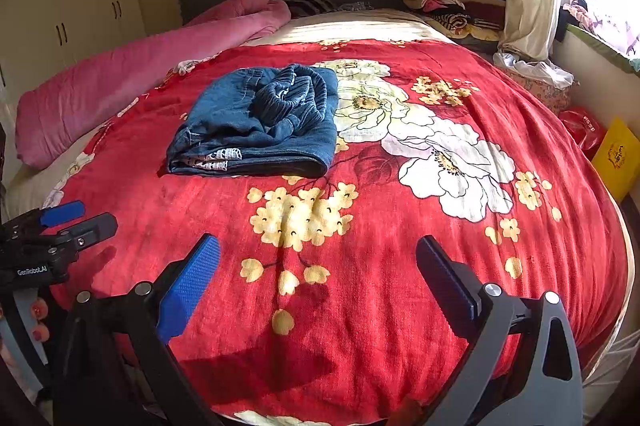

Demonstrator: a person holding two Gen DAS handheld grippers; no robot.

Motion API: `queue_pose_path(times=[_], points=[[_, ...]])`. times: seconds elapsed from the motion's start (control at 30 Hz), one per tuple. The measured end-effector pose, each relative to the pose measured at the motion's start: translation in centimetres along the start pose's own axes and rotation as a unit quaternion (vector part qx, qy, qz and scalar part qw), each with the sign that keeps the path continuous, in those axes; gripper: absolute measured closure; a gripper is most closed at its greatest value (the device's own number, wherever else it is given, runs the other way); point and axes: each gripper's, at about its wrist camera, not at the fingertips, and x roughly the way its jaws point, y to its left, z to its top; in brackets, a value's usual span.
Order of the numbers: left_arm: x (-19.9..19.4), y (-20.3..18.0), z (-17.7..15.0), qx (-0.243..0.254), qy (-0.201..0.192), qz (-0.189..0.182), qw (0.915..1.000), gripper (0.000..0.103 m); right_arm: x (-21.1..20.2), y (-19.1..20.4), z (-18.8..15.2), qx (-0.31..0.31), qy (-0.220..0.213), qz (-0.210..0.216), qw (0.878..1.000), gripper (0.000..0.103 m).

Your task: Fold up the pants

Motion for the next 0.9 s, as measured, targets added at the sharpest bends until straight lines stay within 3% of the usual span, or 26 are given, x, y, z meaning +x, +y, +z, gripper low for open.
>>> queue_pose_path(times=[0.37, 0.53, 0.6, 0.67, 0.83, 0.87, 0.9], points=[[0.9, 1.9, 0.3, -0.016, 0.008, 0.024, 0.9996, 0.010, 1.6, -1.3, 0.1, 0.005, 0.014, -0.006, 1.000, 0.005], [1.3, 6.4, 3.4, -0.053, -0.011, -0.008, 0.9985, 0.010, 2.3, -5.2, 1.4, 0.038, 0.011, -0.027, 0.999, 0.005], [2.9, 9.0, 5.7, -0.053, -0.016, 0.039, 0.9977, 0.010, 2.6, -7.8, 2.4, 0.048, 0.005, -0.052, 0.998, 0.005], [5.7, 11.9, 7.9, -0.041, 0.014, 0.097, 0.9944, 0.010, 3.2, -11.2, 3.6, 0.054, 0.005, -0.101, 0.993, 0.005], [13.5, 19.8, 11.2, -0.092, 0.081, 0.191, 0.9738, 0.009, 6.9, -21.2, 7.1, 0.090, 0.034, -0.204, 0.974, 0.005], [15.0, 20.7, 10.9, -0.088, 0.097, 0.186, 0.9738, 0.008, 8.0, -23.0, 7.5, 0.093, 0.039, -0.210, 0.972, 0.005], [15.2, 21.1, 10.5, -0.079, 0.085, 0.168, 0.9789, 0.008, 9.4, -24.7, 7.6, 0.097, 0.059, -0.226, 0.968, 0.005]])
